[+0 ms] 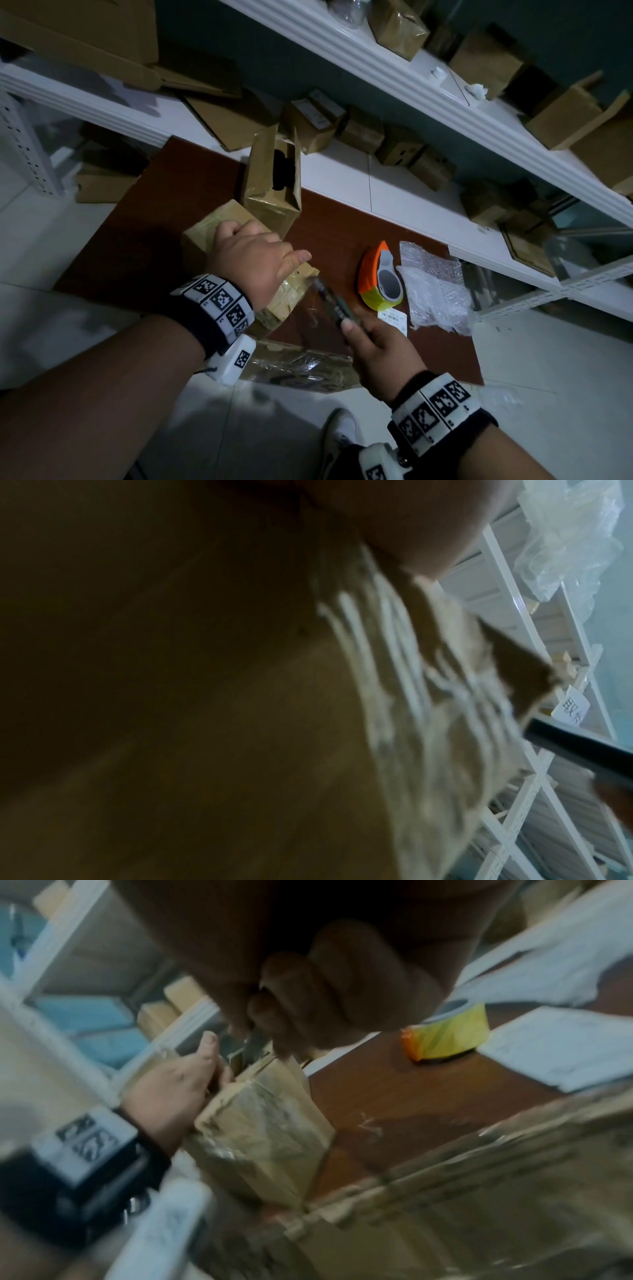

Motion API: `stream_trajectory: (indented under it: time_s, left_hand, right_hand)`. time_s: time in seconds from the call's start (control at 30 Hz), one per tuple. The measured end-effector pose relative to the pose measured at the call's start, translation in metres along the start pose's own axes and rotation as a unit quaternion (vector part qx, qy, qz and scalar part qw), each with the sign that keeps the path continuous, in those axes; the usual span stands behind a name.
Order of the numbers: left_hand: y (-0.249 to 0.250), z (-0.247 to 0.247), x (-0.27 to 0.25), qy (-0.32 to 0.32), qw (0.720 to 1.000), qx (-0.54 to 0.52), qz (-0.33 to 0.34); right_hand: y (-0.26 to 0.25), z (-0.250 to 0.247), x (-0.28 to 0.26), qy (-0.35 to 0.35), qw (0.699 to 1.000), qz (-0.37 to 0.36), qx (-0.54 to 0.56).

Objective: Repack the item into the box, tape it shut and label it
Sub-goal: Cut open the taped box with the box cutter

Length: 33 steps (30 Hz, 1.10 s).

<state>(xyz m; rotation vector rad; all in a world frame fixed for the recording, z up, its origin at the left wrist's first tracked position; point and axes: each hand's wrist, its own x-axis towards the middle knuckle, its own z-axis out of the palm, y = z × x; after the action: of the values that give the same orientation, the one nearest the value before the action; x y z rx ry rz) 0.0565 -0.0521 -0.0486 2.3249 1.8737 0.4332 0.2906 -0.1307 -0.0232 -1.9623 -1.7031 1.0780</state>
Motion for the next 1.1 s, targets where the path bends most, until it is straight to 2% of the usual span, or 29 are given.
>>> stream_trajectory:
  time_s: [0.1, 0.3, 0.43, 0.53, 0.63, 0.8, 0.97, 1.1]
  left_hand:
    - [-0.002, -0.002, 0.002, -0.023, 1.000, -0.005, 0.011]
    - [-0.003, -0.009, 0.006, -0.049, 0.997, -0.055, 0.019]
    - [-0.012, -0.021, 0.000, -0.091, 0.991, -0.083, 0.045]
    - [-0.016, -0.028, -0.004, -0.160, 0.982, -0.021, 0.094]
    - [-0.011, -0.026, -0.003, -0.153, 0.982, 0.002, 0.107]
    - [-0.009, -0.024, -0.004, -0.145, 0.984, -0.016, 0.105]
    - [-0.010, -0.023, -0.007, -0.131, 0.985, -0.052, 0.100]
    - [-0.011, -0.021, -0.007, -0.136, 0.985, -0.066, 0.080]
  right_hand:
    - [-0.006, 0.007, 0.010, 0.072, 0.990, 0.008, 0.117]
    - [-0.039, 0.032, 0.033, 0.156, 0.982, -0.075, 0.077]
    - [-0.050, 0.036, 0.037, 0.158, 0.984, -0.084, -0.009]
    - [-0.051, 0.033, 0.035, 0.135, 0.986, -0.082, -0.055]
    - [-0.056, 0.030, 0.034, 0.116, 0.986, -0.079, -0.087]
    - [-0.061, 0.025, 0.037, 0.091, 0.985, -0.084, -0.120]
    - [-0.046, 0.020, 0.036, 0.093, 0.993, -0.059, -0.031]
    - [-0.032, 0.019, 0.019, 0.058, 0.995, -0.050, -0.063]
